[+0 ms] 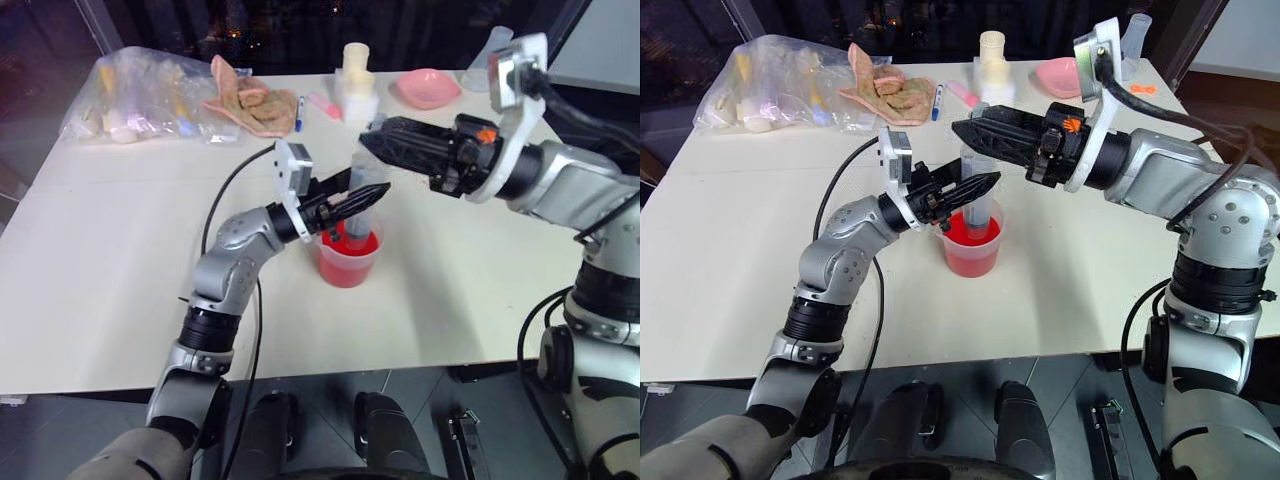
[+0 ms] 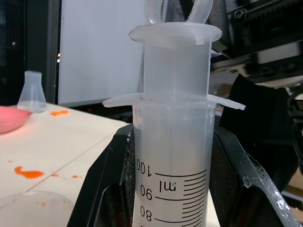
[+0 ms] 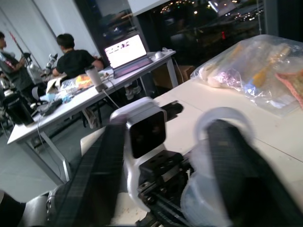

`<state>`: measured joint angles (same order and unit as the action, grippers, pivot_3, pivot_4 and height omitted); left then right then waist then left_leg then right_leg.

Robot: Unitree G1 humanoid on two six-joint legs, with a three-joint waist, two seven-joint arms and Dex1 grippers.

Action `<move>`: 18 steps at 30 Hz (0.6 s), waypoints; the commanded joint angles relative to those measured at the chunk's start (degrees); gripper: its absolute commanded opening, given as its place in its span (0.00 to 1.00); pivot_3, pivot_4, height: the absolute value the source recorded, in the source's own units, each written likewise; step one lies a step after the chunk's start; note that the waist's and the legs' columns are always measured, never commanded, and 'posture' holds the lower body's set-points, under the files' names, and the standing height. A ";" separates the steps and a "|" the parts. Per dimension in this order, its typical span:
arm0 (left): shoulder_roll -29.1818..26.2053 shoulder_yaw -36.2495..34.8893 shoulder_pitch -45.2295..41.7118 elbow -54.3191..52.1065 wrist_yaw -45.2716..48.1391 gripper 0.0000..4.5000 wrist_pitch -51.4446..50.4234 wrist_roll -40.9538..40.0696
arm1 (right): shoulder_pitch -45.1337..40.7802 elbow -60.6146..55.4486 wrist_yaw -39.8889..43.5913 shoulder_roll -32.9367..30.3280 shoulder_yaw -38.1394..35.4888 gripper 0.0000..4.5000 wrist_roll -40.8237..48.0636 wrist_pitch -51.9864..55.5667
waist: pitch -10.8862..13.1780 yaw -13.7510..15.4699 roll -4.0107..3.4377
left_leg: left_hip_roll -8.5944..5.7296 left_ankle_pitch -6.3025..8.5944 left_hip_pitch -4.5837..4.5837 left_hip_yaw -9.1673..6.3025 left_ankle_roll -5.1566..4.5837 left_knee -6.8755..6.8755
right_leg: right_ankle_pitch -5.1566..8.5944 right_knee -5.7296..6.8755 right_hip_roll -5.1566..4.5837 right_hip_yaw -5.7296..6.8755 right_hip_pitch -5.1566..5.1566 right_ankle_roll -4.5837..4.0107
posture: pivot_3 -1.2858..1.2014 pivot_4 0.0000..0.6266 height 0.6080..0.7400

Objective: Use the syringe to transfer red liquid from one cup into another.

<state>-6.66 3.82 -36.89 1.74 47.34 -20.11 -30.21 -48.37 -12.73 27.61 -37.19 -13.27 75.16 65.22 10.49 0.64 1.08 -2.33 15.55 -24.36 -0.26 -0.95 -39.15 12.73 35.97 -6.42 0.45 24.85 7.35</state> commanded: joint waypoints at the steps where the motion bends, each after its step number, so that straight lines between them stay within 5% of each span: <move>1: 0.58 -1.92 -1.93 -2.14 -1.82 0.34 -2.21 -2.69 | 0.51 -2.51 3.65 -4.29 -3.39 0.84 1.86 0.01 | 0.00 0.11 0.00 | 0.00 0.00 0.00 0.00 0.00 0.00 | 0.00 0.00 0.00 0.00 -0.01 0.00 | 0.52 0.24 1.00; 8: 0.91 -5.42 -5.56 -2.54 -5.29 0.34 -5.42 -6.03 | 4.64 0.11 11.36 -14.28 -8.45 0.84 -0.31 -1.14 | 0.01 0.09 0.01 | -0.01 0.07 -0.03 -0.02 -0.13 0.00 | 0.00 -0.24 -0.01 0.03 -0.10 0.01 | 0.52 0.24 1.00; 18: 1.57 -8.63 -16.38 1.14 -8.93 0.34 1.08 -4.00 | 7.73 1.51 10.16 -11.99 -8.30 0.84 -5.96 -6.14 | 0.01 0.11 -0.01 | 0.00 0.07 -0.04 -0.01 -0.14 0.00 | -0.01 -0.40 0.01 0.05 -0.16 0.03 | 0.52 0.24 1.00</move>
<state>-5.10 -4.11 -51.39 2.85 38.34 -22.64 -35.43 -40.48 -9.87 37.83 -49.24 -20.63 69.77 60.83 10.50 0.75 1.08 -2.33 15.62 -24.39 -0.26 -1.10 -39.14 12.71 35.54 -6.41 0.51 24.67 7.37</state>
